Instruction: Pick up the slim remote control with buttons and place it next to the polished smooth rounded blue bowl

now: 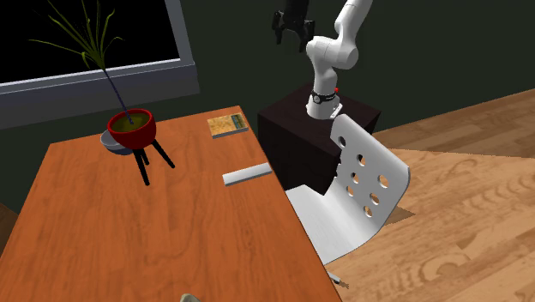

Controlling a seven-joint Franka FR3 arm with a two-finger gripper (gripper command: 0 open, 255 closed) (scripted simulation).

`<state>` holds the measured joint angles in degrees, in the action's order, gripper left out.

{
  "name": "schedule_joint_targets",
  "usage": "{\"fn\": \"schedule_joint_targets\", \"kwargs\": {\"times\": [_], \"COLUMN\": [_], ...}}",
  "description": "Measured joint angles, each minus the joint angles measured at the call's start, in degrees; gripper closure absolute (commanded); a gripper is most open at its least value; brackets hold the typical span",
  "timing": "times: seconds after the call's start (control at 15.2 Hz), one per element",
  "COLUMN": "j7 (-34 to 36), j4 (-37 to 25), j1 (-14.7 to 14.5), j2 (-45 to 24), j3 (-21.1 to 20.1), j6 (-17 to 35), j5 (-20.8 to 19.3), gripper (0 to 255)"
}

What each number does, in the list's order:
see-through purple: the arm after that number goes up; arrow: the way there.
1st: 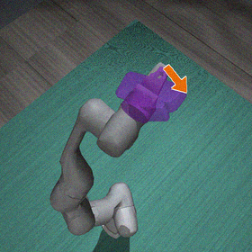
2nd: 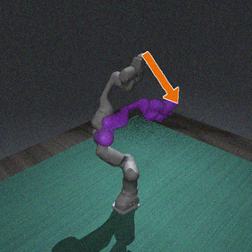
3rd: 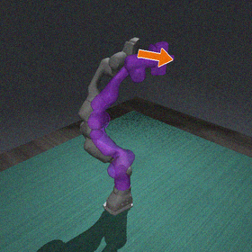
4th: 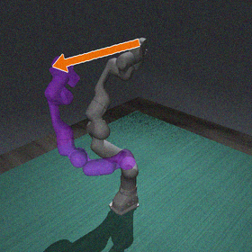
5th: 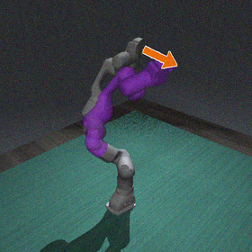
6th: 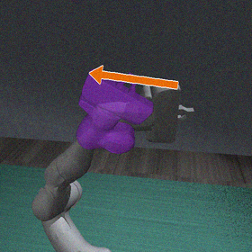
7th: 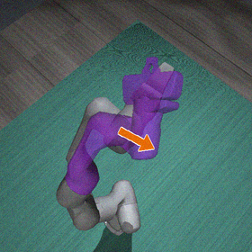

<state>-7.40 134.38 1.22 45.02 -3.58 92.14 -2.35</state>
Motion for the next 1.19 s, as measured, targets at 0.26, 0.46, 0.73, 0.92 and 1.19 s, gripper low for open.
{"fn": "schedule_joint_targets", "kwargs": {"times": [0.26, 0.46, 0.73, 0.92, 1.19], "j7": [1.7, 3.9, 6.7, 9.3, 12.2], "j4": [1.8, 4.4, 6.9, 7.1, 6.8], "j1": [0.3, 0.8, 1.5, 1.8, 2.5], "j2": [-2.3, -5.9, -11.8, -17.0, -24.8], "j3": [-0.6, -1.2, -1.9, -3.0, -3.7], "j6": [3.8, 9.6, 17.7, 22.8, 30.0], "j5": [0.6, 1.2, 1.7, 2.3, 2.4], "gripper": [0, 0, 0, 0, 0]}}
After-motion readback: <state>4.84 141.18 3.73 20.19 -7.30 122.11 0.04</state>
